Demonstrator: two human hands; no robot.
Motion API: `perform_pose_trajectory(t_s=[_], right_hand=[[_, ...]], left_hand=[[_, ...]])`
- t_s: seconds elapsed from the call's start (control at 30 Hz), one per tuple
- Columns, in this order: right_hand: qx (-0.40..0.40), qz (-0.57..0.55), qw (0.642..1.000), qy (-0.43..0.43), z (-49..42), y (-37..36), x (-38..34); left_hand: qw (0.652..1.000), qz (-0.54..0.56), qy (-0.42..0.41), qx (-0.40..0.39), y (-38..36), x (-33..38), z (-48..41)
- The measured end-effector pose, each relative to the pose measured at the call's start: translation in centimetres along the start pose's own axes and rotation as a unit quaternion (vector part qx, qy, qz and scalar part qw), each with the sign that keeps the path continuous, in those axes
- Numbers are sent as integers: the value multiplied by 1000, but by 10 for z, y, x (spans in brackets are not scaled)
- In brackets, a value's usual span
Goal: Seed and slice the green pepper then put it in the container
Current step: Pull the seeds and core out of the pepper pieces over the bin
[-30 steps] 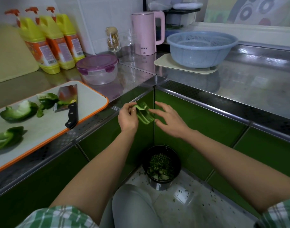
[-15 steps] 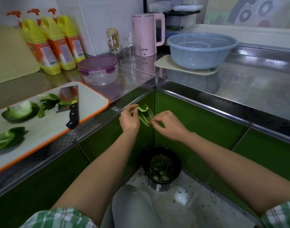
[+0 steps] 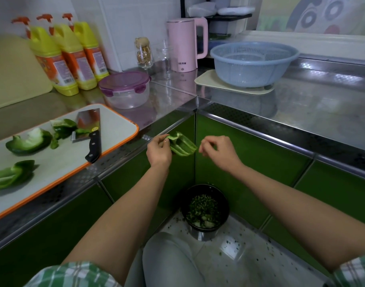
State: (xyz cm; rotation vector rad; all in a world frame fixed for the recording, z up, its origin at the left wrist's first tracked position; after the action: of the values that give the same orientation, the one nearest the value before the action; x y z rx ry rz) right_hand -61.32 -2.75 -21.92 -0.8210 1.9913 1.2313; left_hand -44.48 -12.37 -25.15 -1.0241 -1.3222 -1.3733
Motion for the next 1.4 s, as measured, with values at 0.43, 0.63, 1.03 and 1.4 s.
perform_pose_trajectory(t_s=[0.43, 0.63, 1.03, 1.4], right_hand=[[3, -309, 894, -324, -9, -21, 26], [77, -235, 930, -272, -10, -3, 32], [117, 33, 973, -195, -10, 4, 40], [116, 49, 976, -178, -2, 1, 53]], left_hand=[[978, 104, 112, -140, -23, -1, 17], [979, 73, 120, -147, -27, -7, 16], [895, 235, 281, -254, -52, -8, 31], [886, 197, 327, -264, -56, -17, 40]])
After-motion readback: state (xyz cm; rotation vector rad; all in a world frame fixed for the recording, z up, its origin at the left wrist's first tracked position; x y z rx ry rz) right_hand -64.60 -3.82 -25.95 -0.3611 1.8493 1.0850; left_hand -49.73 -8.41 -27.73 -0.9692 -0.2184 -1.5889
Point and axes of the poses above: each hand's wrist, its own z-axis away from the middle knuckle, its own y-axis out of the back of the hand, x = y × z, the point moved 6 cm from there along -z, towards the middle knuckle, and after that the axes turned 6 degrees about -z, right-handed, at the moved point
